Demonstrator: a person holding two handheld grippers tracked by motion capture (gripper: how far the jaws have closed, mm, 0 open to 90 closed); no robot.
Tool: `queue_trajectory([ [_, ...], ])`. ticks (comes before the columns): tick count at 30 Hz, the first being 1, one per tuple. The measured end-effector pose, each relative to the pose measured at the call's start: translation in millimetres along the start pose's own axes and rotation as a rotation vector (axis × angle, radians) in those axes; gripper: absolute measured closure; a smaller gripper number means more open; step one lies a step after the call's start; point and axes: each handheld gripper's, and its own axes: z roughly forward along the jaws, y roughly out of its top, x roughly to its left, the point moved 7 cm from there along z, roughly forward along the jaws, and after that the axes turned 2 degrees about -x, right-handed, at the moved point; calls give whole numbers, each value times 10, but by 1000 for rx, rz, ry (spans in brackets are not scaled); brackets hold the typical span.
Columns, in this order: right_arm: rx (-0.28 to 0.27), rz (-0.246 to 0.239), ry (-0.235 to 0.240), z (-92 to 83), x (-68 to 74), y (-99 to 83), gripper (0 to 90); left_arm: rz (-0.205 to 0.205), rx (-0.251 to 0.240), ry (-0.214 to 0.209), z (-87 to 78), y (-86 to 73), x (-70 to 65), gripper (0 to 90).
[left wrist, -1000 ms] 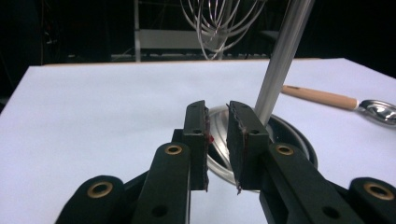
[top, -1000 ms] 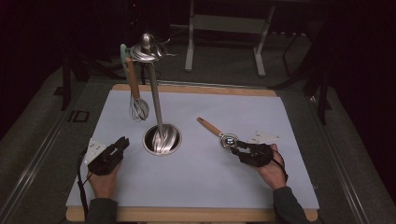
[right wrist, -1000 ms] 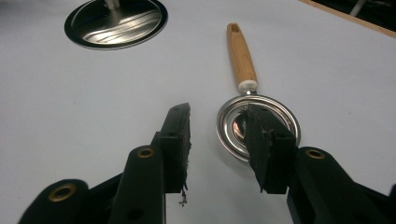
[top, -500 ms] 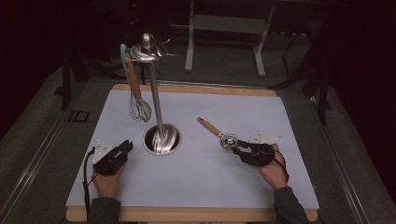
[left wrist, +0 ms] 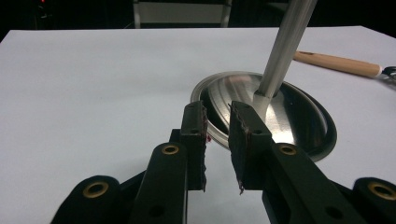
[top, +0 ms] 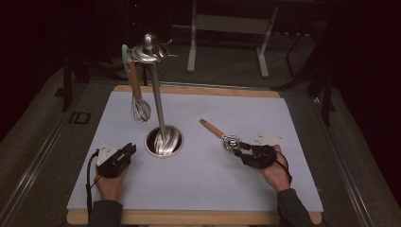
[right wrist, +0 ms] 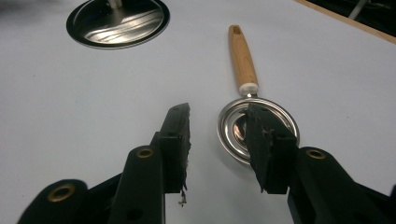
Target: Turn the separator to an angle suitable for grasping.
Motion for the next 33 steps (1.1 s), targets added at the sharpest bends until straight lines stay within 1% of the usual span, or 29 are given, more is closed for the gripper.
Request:
queue_trajectory([
  [3,16,-15,-2,29,4,20,601,2,0,2,0,-1,-3,765],
  [7,43,-30,-4,93,-28,25,604,10,1,3,2,-2,-10,765],
  [10,75,-33,-11,172,-71,40,605,9,1,3,1,-1,-11,765],
  [15,114,-44,-14,338,-137,132,605,7,-2,2,1,0,-10,765],
  [17,132,-37,-9,423,-155,167,605,8,-2,1,1,0,-10,765],
  [18,132,-37,-9,423,-155,167,605,8,-2,1,1,0,-10,765],
  [20,150,-32,2,540,-182,217,611,7,-1,1,1,0,-10,765],
  [21,163,-32,1,578,-192,230,612,6,-1,1,1,0,-10,765],
  [22,185,-30,-2,654,-210,254,617,6,-2,2,1,0,-9,765],
  [24,185,-30,-2,654,-210,254,617,6,-2,2,1,0,-9,765],
  [25,192,-31,-3,682,-218,263,626,7,-2,2,1,0,-10,765],
  [26,218,-23,-14,762,-256,279,640,7,-2,2,0,0,-9,765],
  [29,249,-9,-22,878,-327,281,641,7,-4,2,-2,0,-10,765],
  [30,249,-9,-22,878,-327,281,641,7,-4,2,-2,0,-10,765],
  [31,277,17,-22,997,-391,256,634,4,-6,0,-3,1,-6,765],
  [33,290,40,-22,1048,-415,238,625,4,-6,0,-3,1,-5,765],
])
